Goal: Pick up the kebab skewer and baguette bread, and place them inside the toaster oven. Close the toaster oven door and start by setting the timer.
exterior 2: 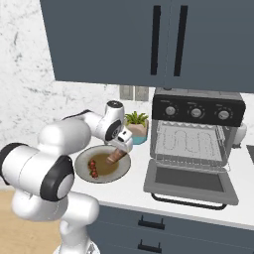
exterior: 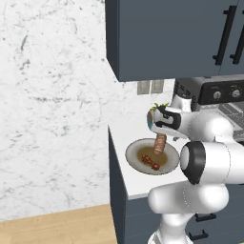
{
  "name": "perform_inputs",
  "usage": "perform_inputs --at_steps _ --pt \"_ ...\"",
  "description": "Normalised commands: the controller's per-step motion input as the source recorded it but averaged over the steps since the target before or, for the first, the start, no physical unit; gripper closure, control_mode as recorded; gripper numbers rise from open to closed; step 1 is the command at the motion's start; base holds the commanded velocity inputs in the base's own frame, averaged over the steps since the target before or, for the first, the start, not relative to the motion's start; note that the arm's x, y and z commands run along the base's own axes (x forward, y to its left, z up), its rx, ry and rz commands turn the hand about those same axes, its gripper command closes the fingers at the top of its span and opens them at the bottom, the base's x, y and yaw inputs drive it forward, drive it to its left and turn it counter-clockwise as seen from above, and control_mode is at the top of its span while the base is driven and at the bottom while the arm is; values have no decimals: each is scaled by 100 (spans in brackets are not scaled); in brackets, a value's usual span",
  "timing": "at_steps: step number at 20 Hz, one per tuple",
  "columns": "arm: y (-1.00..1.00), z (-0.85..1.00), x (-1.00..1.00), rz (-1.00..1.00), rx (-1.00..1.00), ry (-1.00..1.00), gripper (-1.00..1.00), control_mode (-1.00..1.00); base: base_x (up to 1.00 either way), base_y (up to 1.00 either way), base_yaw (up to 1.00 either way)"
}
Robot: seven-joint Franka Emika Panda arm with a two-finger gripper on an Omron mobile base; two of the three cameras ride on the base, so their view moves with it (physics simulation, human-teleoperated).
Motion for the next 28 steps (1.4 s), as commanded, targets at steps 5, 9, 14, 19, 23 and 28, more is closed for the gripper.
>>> perform_inputs --at_steps 5,9,14,19,23,28 --pt "4 -30 18 0 0 0 -100 -100 0 0 0" --pt "0 -18 10 0 0 -1 -100 -100 0 0 0" --pt "0 -5 17 -1 0 0 -100 -100 0 0 0" --pt "0 -12 22 -4 0 0 -100 -100 0 0 0" --pt "-11 -18 11 -3 0 0 -100 -100 0 0 0" --pt "-19 -14 0 0 1 0 -100 -100 0 0 0"
